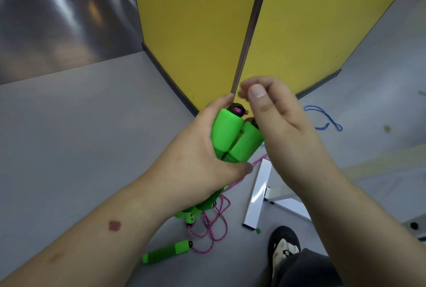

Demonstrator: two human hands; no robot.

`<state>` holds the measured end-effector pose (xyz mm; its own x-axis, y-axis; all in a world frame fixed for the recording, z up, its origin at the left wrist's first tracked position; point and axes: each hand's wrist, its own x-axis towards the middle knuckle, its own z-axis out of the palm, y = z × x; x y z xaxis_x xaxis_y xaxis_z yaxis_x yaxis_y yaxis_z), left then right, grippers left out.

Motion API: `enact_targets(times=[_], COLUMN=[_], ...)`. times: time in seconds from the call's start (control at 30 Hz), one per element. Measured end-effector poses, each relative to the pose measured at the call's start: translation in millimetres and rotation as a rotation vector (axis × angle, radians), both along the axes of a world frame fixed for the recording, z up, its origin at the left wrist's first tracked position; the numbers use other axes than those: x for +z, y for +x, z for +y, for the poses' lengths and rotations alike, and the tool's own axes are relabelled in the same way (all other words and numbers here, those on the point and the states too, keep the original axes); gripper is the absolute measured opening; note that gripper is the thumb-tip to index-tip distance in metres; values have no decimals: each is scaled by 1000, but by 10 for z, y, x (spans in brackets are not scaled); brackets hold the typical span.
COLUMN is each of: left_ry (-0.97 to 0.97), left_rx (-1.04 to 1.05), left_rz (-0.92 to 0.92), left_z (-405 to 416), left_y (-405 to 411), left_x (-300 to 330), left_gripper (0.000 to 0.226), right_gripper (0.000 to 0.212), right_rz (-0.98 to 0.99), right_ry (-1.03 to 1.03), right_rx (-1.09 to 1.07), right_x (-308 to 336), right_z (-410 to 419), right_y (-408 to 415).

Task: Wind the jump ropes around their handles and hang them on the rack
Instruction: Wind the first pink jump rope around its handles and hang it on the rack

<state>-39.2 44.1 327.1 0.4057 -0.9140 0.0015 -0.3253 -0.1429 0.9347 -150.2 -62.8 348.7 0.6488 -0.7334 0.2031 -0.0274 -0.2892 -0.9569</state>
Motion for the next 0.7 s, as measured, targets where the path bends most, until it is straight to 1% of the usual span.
enact_targets(times=[0.1, 0.2, 0.23, 0.3, 0.4, 0.43, 0.47, 0.5, 0.6, 0.63, 0.7], left_ry=[62, 151, 160, 174, 182, 182, 188, 191, 204, 208, 205], left_rx=[-39, -56, -65, -69, -65, -62, -55, -43, 34, 62, 92], left_rz=[-80, -189, -197, -194, -156, -159, -202, -297, -709, -807, -937], left_z=[0, 27, 31, 32, 40, 47, 61, 73, 99, 100, 90], left_y=[-21, -25, -23, -8, 2, -2, -5, -6, -17, -28, -57], left_x=[-4, -22, -26, -28, -8, 10, 26, 35, 8, -13, -63], left_gripper=[117, 132, 133, 134, 134, 134, 133, 131, 121, 114, 89], right_gripper=[19, 23, 23, 21, 25, 27, 28, 29, 34, 35, 38], right_rz=[88, 234, 273, 300, 289, 279, 267, 253, 189, 174, 151], right_ry=[-124, -319, -368, -404, -402, -408, -408, -392, -248, -188, -78], right_rx=[150, 231, 236, 227, 174, 136, 90, 32, -154, -191, -217], right_x=[-43, -100, -105, -112, -131, -136, -138, -141, -156, -168, -211], right_z=[15, -30, -39, -46, -19, -5, 4, 4, -16, -14, 8], right_y=[-15, -55, -62, -64, -48, -43, -34, -29, -12, -4, 27])
